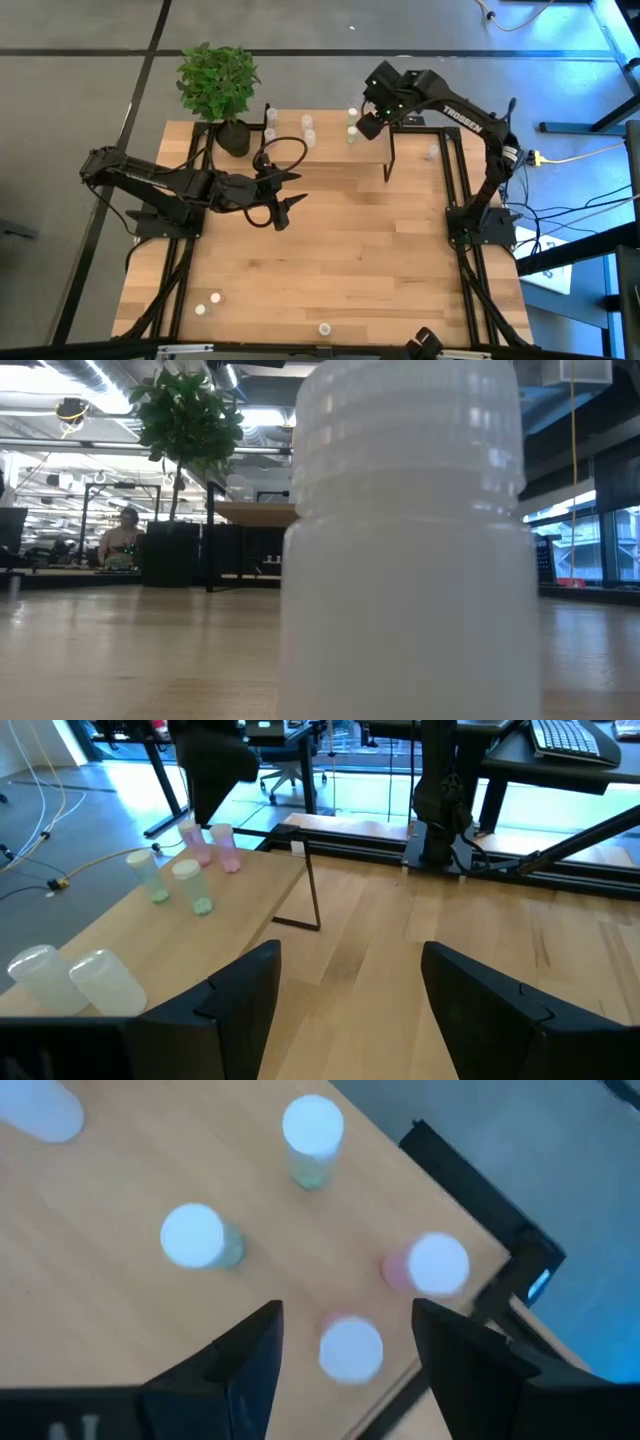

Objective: Pick and place medicine bottles onto shelf by color
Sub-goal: Put the red pill bottle on the shelf aligned with the other red pill bottles

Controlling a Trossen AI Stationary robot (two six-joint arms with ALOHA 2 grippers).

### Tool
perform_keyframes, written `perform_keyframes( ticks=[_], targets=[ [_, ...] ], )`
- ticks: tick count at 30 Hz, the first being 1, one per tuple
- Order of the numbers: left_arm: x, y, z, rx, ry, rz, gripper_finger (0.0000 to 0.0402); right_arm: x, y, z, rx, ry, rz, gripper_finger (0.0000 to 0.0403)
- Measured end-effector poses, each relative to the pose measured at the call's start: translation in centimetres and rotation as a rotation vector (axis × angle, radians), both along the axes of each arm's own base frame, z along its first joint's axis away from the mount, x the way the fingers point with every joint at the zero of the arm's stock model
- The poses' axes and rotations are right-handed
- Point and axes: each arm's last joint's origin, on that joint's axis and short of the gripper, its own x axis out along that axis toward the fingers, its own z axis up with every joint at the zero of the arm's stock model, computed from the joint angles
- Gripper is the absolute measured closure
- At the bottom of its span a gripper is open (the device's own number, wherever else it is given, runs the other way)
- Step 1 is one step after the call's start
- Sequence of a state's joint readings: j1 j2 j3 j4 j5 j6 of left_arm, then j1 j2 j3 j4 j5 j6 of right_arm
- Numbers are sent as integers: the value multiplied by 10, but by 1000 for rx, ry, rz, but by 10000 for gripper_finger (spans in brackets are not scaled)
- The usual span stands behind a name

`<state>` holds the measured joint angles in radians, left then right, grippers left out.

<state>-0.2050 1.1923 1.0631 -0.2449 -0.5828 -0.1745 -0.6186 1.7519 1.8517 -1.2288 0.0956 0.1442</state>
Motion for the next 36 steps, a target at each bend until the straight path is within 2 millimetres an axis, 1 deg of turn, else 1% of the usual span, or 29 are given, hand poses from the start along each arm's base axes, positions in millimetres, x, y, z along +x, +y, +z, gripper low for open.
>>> perform_keyframes(
  ticks=[6, 8, 12, 17, 24, 29, 32, 36],
  targets=[
    [0, 0, 0, 0, 0, 0, 165, -7, 7, 21, 22, -4, -47, 179],
    [0, 0, 0, 0, 0, 0, 165, -7, 11, 30, -7, -13, -44, 179],
    [0, -2, 0, -2, 0, -7, 165, -7, 31, 48, -107, 12, 8, 179],
    [-2, -10, -1, -1, 7, -38, 165, -16, 69, 72, -230, -9, 64, 179],
    [-6, -27, -1, -15, 9, -101, 165, -25, 124, 91, -281, -86, 217, 179],
    [-11, -44, -2, -24, 7, -165, 165, -28, 164, 89, -275, -105, 364, 179],
    [-15, -54, -3, -25, 21, -206, 165, -25, 190, 84, -274, -126, 464, 179],
    [-25, -65, -6, -96, 49, -231, 165, -20, 224, 76, -294, -139, 603, 179]
  ],
)
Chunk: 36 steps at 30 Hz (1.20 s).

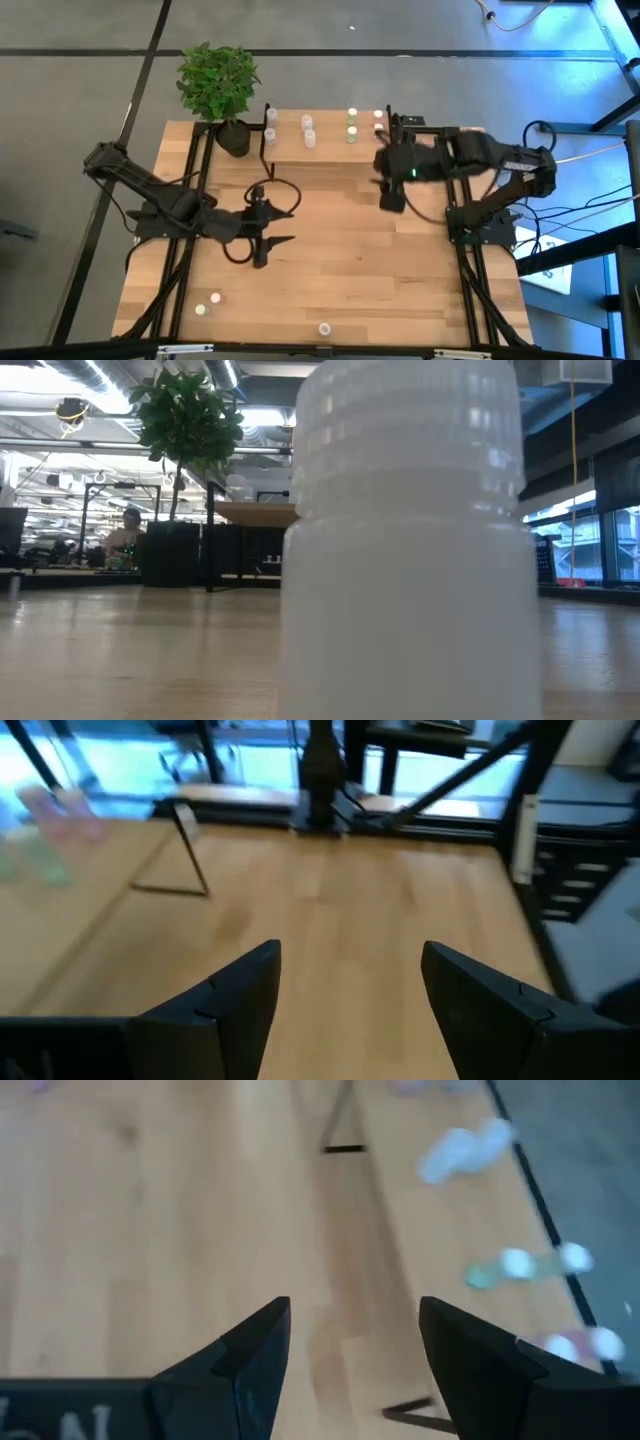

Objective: Pick and place medicine bottles onto shelf by color
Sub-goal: Put the red pill bottle on the shelf aligned with the other red pill bottles

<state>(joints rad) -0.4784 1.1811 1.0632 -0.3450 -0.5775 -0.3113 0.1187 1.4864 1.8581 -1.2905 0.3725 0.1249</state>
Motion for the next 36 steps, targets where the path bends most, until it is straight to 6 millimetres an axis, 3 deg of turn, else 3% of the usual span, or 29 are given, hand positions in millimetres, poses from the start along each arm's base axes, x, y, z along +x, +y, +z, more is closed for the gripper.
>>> perform_keyframes(
  ticks=[8, 18, 23, 36],
  targets=[
    [-24, -13, -4, -169, 95, -34, 165, -3, 49, -16, 31, 29, 142, 179],
    [-40, -22, -19, -421, 313, -39, 165, -13, 88, -37, 70, 108, 290, 179],
    [-46, -23, -24, -457, 373, 12, 165, -18, 97, -39, 99, 132, 319, 179],
    [-55, -26, -28, -509, 431, 80, 165, -20, 97, -40, 102, 145, 306, 179]
  ],
)
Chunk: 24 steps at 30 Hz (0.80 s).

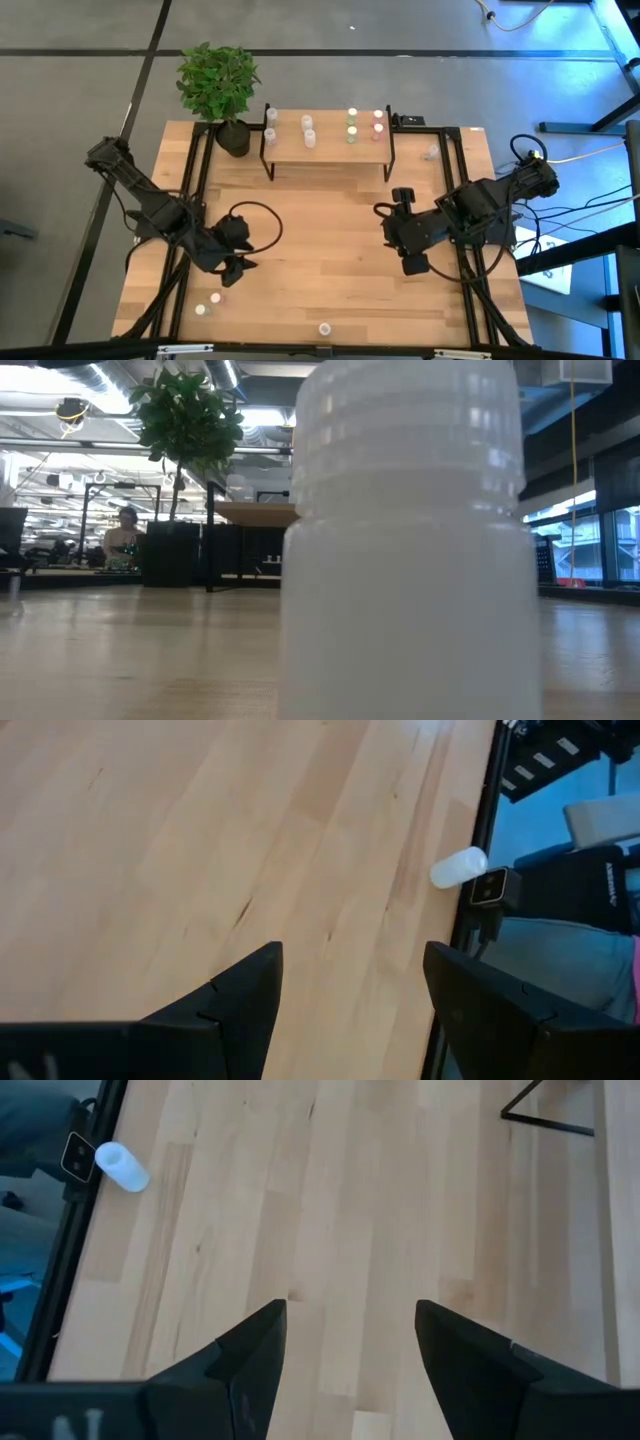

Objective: Pick and place medicine bottles onto shelf by color
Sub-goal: Put the red pill bottle on the shelf aligned with the other red pill bottles

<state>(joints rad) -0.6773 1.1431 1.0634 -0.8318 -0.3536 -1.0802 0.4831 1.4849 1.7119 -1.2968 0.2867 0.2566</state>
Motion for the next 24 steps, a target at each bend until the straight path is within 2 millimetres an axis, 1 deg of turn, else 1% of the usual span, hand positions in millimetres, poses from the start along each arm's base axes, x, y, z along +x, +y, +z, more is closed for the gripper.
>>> perform_keyframes(
  ticks=[5, 9, 12, 18, 24],
  targets=[
    [-3, -7, -2, -37, 36, -39, 165, 0, 0, 0, 1, -1, 0, 179],
    [0, -20, -10, -82, 86, -58, 165, 0, 0, 0, 2, -1, -2, 179],
    [3, -33, -21, -111, 152, -83, 165, 0, 0, 0, 3, -4, -1, 179],
    [7, -51, -40, -168, 275, -51, 165, 1, 0, 0, 5, -7, -3, 179],
    [3, -58, -45, -194, 320, -26, 165, 3, 1, 2, 16, -32, 1, 179]
  ],
)
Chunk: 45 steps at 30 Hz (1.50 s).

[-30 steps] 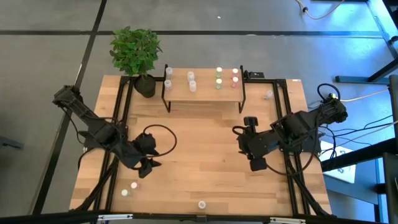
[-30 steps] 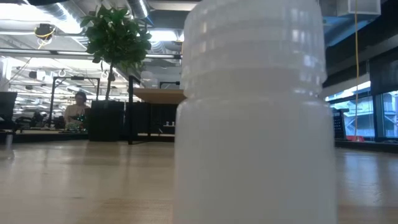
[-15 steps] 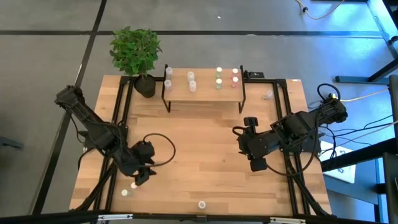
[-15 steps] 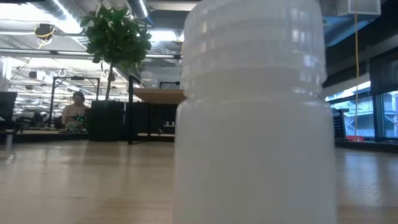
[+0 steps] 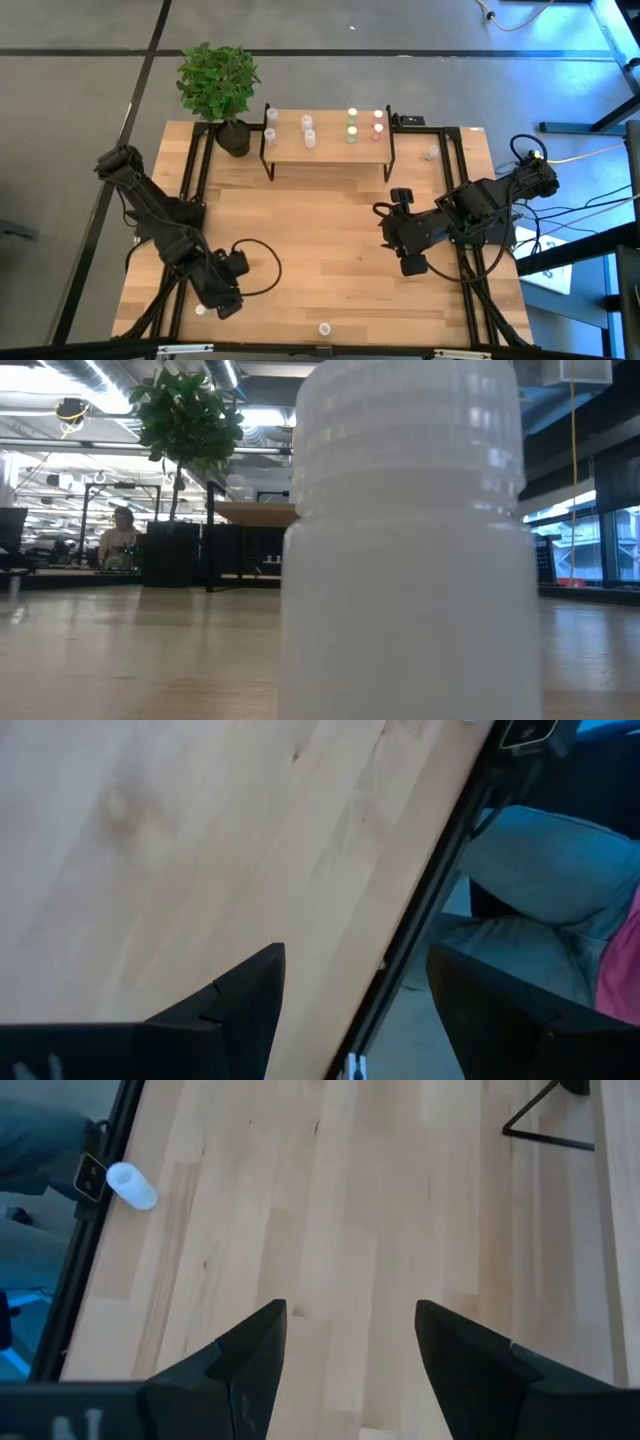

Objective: Pick and place medicine bottles onto shelf by color
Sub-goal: Put the red pill bottle on the shelf aligned with the other red pill bottles

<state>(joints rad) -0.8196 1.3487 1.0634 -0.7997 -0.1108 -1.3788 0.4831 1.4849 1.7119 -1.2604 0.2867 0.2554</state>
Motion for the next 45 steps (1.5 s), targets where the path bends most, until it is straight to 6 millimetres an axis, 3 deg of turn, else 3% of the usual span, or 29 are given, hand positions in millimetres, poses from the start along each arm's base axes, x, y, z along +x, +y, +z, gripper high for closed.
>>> perform_keyframes(
  ticks=[5, 10, 16, 27, 35, 45],
  targets=[
    [-5, 2, 4, 14, 47, 42, 165, 1, 1, 1, 7, -15, 1, 179],
    [-8, 5, 23, 60, 57, 56, 165, 2, 1, 1, 10, -20, 1, 179],
    [-11, -7, 35, 46, 44, 54, 165, 2, 1, 1, 10, -20, 2, 179],
    [-17, -47, 18, 31, 171, 155, 165, 5, 3, 4, -13, -63, 63, 179],
    [-37, -56, 11, 47, 287, 233, 165, 6, 3, 4, -9, -74, 64, 179],
    [-45, -71, -3, 110, 248, 251, 165, 7, 4, 3, -9, -70, 61, 179]
  ],
)
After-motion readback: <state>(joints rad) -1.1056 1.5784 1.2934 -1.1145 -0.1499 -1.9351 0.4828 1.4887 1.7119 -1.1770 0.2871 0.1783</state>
